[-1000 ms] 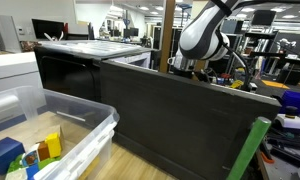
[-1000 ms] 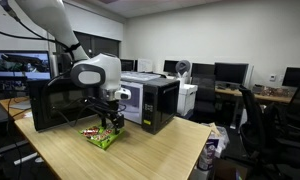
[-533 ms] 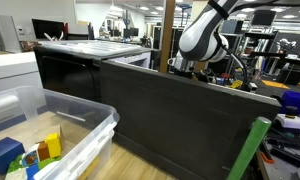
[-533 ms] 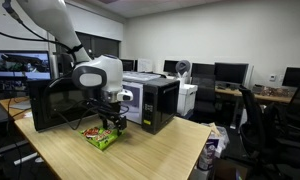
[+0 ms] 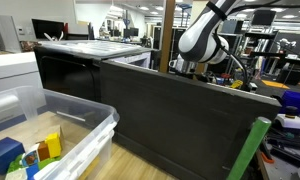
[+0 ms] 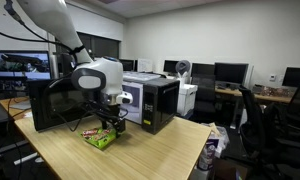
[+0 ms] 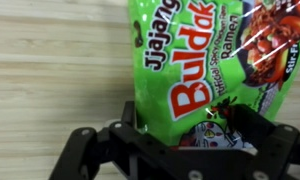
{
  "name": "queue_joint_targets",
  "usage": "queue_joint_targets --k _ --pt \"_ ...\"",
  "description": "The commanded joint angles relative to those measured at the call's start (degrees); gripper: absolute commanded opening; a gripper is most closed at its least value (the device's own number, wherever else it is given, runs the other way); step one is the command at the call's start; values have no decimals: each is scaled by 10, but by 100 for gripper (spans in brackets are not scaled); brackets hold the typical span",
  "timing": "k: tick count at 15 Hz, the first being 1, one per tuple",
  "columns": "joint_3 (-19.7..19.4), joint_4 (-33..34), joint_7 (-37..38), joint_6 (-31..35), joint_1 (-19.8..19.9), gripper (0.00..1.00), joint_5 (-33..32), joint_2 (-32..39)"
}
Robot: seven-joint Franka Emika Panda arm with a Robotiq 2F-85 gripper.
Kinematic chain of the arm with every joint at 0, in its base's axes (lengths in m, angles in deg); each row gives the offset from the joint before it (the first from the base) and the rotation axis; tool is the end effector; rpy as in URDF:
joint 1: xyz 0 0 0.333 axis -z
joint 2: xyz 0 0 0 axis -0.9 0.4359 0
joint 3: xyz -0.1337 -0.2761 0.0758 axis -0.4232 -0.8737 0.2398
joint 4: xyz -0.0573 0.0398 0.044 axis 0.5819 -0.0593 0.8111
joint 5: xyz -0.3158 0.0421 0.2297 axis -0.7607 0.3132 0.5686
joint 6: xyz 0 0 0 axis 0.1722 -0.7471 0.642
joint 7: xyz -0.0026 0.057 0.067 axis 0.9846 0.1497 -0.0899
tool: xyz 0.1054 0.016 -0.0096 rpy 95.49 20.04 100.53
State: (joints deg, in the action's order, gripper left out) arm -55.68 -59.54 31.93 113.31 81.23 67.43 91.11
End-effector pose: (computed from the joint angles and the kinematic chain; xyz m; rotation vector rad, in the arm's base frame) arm 0.4696 -0.1466 0.2015 -3.0080 -0.1231 -0.1145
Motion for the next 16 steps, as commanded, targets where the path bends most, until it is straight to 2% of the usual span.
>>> queue_joint_targets --k 1,6,8,16 --pt "12 -12 -29 -7 15 100 33 6" --pt "16 -25 -38 -14 14 100 51 3" --pt "16 -26 -40 -17 14 73 55 2" --pt "11 7 -25 -94 12 22 82 0"
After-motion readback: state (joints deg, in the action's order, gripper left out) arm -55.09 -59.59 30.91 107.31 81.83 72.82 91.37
